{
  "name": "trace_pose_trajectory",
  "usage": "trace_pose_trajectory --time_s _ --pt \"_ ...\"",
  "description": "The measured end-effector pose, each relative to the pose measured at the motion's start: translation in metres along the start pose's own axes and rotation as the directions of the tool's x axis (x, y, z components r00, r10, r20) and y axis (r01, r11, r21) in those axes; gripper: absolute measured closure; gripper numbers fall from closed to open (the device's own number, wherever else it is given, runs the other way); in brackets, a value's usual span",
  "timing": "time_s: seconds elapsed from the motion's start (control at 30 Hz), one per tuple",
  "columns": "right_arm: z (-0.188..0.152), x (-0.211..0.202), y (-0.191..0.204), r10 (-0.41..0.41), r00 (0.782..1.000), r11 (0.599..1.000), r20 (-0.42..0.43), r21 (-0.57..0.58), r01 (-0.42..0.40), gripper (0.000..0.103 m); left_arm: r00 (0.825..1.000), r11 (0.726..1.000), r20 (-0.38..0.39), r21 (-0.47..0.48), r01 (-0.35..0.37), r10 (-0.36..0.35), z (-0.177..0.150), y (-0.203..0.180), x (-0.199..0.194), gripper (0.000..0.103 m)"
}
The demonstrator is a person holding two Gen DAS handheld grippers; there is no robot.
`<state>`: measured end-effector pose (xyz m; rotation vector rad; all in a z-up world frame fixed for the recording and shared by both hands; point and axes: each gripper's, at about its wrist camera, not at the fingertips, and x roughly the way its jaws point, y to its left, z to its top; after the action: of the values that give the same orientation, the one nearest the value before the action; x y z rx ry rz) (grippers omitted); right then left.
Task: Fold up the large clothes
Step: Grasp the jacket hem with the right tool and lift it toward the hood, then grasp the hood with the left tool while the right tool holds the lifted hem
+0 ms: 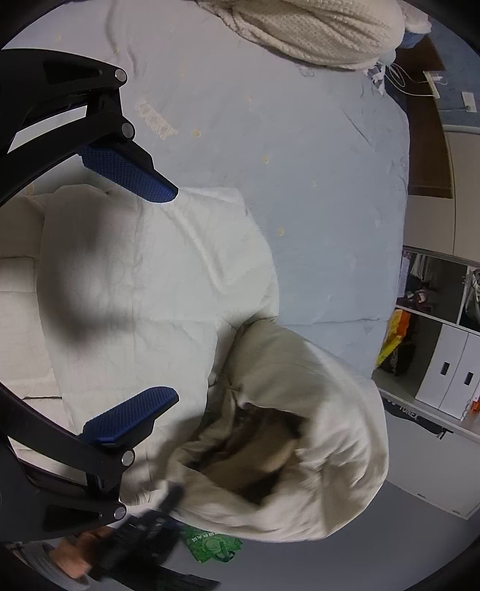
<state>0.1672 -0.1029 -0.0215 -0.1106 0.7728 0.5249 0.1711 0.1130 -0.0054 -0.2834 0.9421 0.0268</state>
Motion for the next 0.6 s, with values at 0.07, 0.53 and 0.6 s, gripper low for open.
trace_pose_trajectory --time_s 0.07,0.53,0.6 --pt "-0.015 -0.003 0.005 -0.011 1.000 1.000 -0.013 -0.029 0.011 0.085 1.000 1.000 0.018 0.007 0.011 -0.011 0.000 -0.003 -0.005 0.007" --pt "-0.056 -0.015 0.013 -0.083 0.995 0.991 -0.051 -0.110 0.077 0.085 0.973 0.965 0.180 0.243 0.098 -0.144 0.016 -0.056 0.003 0.013" --pt "-0.057 -0.011 0.013 -0.084 0.995 0.990 -0.054 -0.114 0.077 0.085 0.972 0.963 0.166 0.240 0.126 -0.169 0.026 -0.060 0.017 0.022"
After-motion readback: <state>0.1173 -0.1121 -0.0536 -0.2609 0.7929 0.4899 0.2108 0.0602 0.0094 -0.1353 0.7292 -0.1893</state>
